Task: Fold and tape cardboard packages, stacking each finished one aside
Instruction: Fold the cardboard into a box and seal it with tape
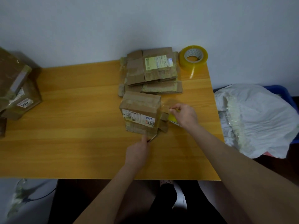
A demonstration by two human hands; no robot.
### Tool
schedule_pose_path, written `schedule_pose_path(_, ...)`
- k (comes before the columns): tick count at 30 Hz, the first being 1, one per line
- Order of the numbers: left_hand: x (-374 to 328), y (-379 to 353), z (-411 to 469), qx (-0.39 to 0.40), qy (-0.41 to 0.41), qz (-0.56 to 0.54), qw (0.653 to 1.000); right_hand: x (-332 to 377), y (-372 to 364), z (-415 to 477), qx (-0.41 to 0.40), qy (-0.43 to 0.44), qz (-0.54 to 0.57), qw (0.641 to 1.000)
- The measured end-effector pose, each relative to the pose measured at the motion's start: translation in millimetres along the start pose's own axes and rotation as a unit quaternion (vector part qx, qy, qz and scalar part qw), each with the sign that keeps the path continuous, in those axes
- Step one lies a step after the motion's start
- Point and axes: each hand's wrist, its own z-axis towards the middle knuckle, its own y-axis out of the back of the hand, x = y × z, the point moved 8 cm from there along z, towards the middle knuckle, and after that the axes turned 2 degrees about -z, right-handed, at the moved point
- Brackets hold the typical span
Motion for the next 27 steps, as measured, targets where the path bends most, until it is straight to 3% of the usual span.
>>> schedule_pose_path(5,-40,76,-2,-0.151,-0.042,-0.12,0.98,2,4,-1,-0.007,-0.002,0.0,1.0)
schedule_pose_path(15,-65,92,38,-0.096,-0.009,-0.004,0.995,4,11,-7,-0.011,-0.031,-0.019,0.999)
schedule_pose_path(27,-75,99,42,-0.057,-0.006,0.063,0.996,26,22,-15,-0.02,0.023,-0.114,0.993)
